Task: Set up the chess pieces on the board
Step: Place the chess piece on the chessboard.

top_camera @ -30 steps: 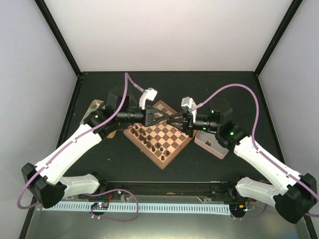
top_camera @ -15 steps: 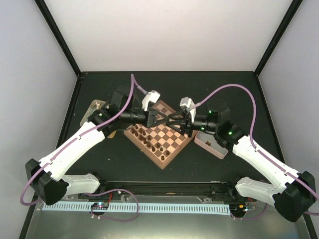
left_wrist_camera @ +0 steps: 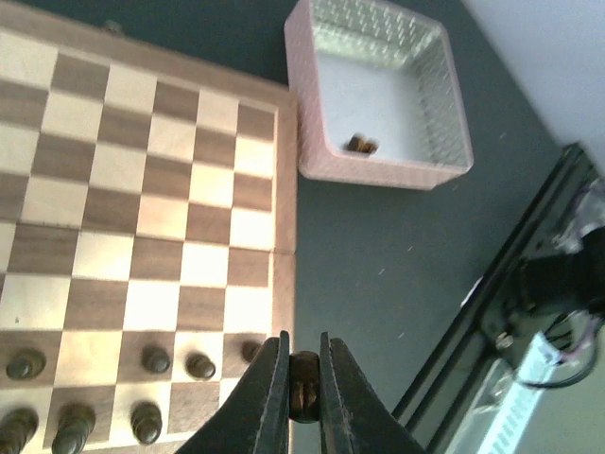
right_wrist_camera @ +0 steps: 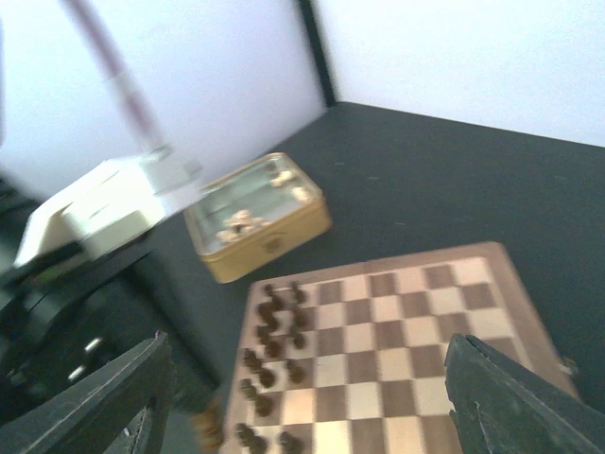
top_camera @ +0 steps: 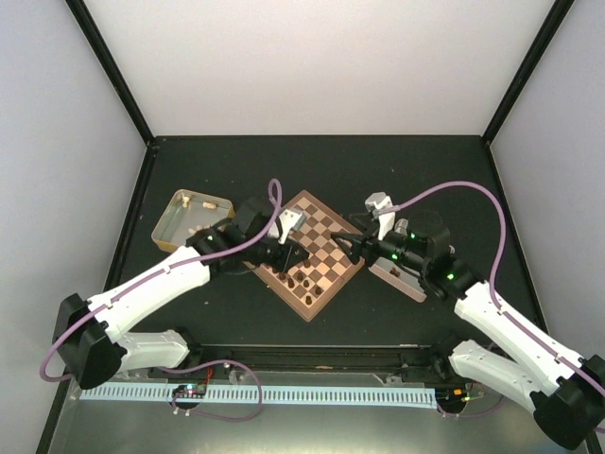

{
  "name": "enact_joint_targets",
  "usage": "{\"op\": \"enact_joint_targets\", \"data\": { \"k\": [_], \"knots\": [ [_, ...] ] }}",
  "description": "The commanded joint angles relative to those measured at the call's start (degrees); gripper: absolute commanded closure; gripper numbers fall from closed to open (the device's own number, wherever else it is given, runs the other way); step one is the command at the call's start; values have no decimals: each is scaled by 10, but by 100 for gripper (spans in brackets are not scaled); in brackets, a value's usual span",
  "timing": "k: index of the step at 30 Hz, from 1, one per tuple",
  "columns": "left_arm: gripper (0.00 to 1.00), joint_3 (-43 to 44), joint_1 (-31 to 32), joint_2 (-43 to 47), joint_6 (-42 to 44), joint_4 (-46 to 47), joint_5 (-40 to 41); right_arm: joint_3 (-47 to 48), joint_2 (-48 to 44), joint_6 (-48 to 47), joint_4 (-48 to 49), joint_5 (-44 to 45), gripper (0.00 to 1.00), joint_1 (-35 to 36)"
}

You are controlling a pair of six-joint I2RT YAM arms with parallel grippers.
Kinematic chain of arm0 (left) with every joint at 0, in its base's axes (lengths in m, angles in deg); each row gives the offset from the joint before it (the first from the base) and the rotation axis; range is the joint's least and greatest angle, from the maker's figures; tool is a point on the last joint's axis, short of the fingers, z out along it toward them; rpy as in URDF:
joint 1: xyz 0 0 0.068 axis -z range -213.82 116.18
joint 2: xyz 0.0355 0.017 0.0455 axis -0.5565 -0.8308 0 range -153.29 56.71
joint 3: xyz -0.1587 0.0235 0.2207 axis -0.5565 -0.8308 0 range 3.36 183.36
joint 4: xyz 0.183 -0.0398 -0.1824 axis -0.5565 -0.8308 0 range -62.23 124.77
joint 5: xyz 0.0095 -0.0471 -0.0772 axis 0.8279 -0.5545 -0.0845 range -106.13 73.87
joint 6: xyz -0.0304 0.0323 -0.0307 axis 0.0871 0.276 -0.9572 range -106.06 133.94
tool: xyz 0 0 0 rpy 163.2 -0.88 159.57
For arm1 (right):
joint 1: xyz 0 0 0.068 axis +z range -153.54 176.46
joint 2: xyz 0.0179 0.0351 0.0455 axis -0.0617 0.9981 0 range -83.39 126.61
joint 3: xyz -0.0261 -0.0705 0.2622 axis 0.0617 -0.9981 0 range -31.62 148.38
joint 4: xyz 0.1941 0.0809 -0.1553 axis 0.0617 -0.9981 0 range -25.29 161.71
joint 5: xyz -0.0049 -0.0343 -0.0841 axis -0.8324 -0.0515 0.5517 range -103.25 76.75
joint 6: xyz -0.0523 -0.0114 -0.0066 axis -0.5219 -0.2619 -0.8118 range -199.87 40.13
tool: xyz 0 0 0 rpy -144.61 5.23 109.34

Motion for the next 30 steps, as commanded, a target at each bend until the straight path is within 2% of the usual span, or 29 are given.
{"op": "enact_joint_targets", "data": {
  "k": [1, 6, 10, 19, 30],
  "knots": [
    [98, -52, 33, 31, 35, 47, 74, -18, -15, 52, 5, 160, 21, 2],
    [99, -82, 79, 27, 43, 43, 137, -36, -20, 75, 21, 190, 21, 1],
    [98, -91, 104, 5, 30, 51, 155, -43, -17, 81, 28, 199, 21, 1],
    [98, -118, 111, -26, 18, 79, 190, -50, -23, 77, 22, 206, 21, 1],
    [97, -130, 112, -82, 15, 113, 182, -48, -17, 73, 22, 206, 21, 1]
  ]
}}
